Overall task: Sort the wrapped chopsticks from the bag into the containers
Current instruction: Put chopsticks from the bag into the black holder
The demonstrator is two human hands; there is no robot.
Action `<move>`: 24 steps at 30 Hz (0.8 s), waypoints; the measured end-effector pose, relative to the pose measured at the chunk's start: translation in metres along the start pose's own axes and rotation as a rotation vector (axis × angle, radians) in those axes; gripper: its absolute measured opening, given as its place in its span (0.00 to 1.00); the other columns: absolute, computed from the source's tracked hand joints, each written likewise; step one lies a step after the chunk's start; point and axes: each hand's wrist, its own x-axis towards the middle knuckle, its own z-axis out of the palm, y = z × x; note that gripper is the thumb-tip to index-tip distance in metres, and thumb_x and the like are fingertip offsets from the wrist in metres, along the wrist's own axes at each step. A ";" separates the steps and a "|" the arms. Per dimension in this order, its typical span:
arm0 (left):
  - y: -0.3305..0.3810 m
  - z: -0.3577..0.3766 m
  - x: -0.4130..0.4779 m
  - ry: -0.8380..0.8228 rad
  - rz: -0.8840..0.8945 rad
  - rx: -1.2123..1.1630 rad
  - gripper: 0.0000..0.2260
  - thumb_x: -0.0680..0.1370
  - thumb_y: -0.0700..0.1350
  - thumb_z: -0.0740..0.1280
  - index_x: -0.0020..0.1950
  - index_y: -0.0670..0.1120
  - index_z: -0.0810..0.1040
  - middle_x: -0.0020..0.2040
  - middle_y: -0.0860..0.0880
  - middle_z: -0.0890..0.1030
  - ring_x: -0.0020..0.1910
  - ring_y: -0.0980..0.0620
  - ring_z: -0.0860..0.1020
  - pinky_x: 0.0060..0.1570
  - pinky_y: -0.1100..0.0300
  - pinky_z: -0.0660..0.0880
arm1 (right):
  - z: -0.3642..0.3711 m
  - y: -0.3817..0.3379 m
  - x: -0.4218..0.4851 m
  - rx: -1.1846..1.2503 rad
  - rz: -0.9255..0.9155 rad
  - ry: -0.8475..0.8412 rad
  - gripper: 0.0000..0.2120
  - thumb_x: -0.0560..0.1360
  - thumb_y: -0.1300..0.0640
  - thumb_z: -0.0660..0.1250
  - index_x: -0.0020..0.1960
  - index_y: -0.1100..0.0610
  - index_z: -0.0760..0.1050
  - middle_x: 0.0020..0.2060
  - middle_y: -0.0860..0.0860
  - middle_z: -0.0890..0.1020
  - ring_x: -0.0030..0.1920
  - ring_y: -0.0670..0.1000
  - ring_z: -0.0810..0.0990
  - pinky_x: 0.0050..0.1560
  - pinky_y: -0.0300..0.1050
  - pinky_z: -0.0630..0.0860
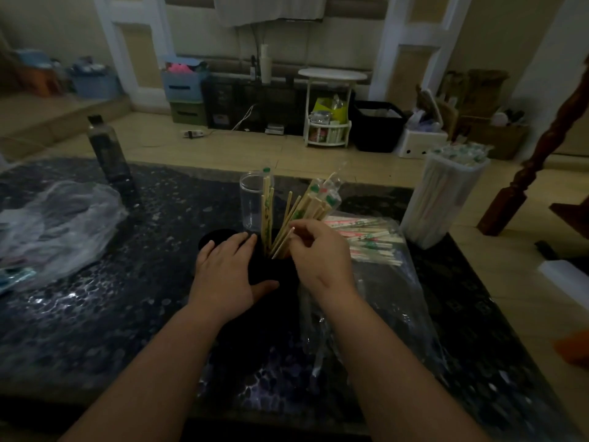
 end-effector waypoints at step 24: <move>0.002 -0.002 0.001 0.004 -0.020 0.006 0.43 0.70 0.71 0.65 0.79 0.53 0.57 0.78 0.53 0.59 0.76 0.53 0.57 0.75 0.51 0.47 | -0.034 0.011 0.003 0.344 0.199 -0.126 0.16 0.73 0.76 0.59 0.40 0.56 0.75 0.37 0.53 0.82 0.39 0.51 0.82 0.42 0.46 0.80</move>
